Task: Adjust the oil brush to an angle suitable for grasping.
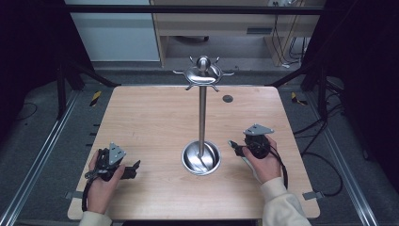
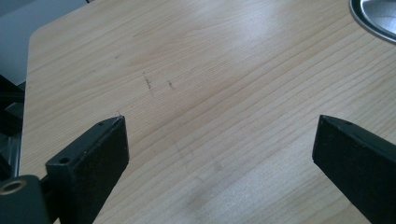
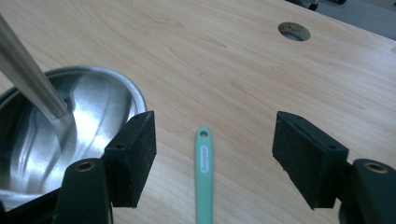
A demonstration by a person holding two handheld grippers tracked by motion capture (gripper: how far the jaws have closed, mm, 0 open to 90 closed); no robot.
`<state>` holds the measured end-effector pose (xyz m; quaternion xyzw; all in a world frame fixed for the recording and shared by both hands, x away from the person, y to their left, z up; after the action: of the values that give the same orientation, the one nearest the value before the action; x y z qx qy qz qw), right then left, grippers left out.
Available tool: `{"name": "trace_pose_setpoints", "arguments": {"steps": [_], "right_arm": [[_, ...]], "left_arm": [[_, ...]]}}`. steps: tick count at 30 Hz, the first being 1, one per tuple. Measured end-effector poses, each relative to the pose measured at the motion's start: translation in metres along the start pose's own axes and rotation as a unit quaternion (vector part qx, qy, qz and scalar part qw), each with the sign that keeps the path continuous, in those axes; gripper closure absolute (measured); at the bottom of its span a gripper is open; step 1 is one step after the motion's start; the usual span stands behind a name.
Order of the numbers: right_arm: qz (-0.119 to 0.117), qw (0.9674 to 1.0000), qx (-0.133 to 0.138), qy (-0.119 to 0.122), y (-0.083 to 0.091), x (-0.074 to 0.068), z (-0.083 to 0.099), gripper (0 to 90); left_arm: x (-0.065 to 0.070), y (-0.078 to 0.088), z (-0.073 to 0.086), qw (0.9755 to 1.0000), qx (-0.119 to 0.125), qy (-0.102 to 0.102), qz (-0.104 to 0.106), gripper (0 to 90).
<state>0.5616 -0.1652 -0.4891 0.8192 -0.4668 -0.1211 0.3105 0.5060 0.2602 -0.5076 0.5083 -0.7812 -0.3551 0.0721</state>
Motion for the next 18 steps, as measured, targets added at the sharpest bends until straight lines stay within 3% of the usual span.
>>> {"name": "trace_pose_setpoints", "arguments": {"steps": [3,4,8,11,15,17,18], "right_arm": [[0.002,1.0000,-0.001,0.002,-0.001,0.000,0.006,35.6],[0.010,0.9997,-0.005,0.023,-0.002,0.001,0.007,36.0],[0.005,0.9996,-0.008,0.027,-0.007,0.002,0.004,37.5],[-0.002,0.9989,-0.025,0.041,-0.015,-0.004,0.005,38.6],[-0.010,0.9976,-0.049,0.048,-0.022,-0.015,0.004,39.3],[-0.012,0.9974,-0.049,0.051,-0.022,-0.017,0.003,43.6],[-0.018,0.9970,-0.050,0.057,-0.024,-0.022,0.001,51.0]], "left_arm": [[-0.002,0.000,-0.001,0.9999,0.003,0.002,-0.009,3.5],[-0.004,-0.001,-0.002,0.9999,0.007,0.005,-0.010,3.4],[-0.011,-0.013,-0.003,0.9999,0.002,0.015,-0.005,3.4],[-0.014,-0.021,0.001,0.9997,-0.013,0.019,-0.001,3.6],[-0.009,-0.016,0.001,0.9999,-0.012,0.012,0.000,3.5],[-0.008,-0.014,0.000,0.9999,-0.009,0.011,-0.001,3.5],[-0.008,-0.014,-0.001,0.9999,-0.006,0.009,-0.001,3.6]]}}
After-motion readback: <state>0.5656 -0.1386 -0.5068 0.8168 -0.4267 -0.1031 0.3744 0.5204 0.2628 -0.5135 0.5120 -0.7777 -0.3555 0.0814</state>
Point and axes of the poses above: each handheld gripper's, and its own axes: y roughly backward along the jaws, z roughly out of its underside, x roughly to its right, the point moved 7 cm from there along -y, roughly forward along the jaws, and after that the axes turned 3 degrees about -x, right-handed, at the moved point
